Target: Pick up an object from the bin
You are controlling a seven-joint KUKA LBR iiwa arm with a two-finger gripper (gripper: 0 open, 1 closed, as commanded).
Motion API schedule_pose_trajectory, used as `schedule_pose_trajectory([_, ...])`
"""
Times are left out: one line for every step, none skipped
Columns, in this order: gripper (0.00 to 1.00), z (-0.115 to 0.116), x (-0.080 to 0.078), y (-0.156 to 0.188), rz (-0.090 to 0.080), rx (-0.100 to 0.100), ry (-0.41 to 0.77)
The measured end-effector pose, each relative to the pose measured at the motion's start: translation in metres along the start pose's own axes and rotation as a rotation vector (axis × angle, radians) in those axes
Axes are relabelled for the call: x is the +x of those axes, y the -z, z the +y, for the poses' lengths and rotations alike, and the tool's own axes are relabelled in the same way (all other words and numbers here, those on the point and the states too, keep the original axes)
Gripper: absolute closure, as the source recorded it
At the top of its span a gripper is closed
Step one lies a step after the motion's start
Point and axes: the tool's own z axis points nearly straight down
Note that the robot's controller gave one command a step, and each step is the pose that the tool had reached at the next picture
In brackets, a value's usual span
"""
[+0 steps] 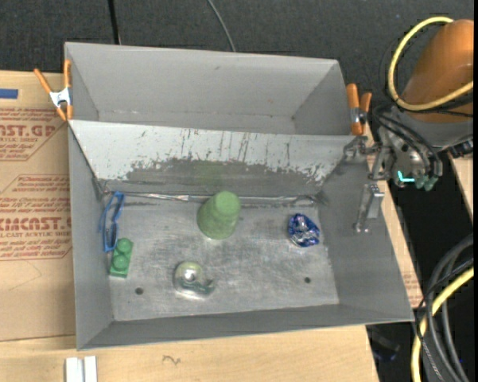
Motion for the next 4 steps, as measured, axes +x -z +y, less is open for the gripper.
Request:
schedule_pose_trajectory([0.00,-0.010,0.048,-0.124,0.003,-0.002,-0.119])
schedule_pose_trajectory([0.00,0.038,0.032,-0.163,-0.022,0.006,-0.233])
schedule_pose_trajectory([0.00,0.105,0.058,-0.159,-0.019,0.001,-0.085])
schedule_pose_trajectory([1.00,0.104,0.056,-0.157,-0.025,0.002,-0.087])
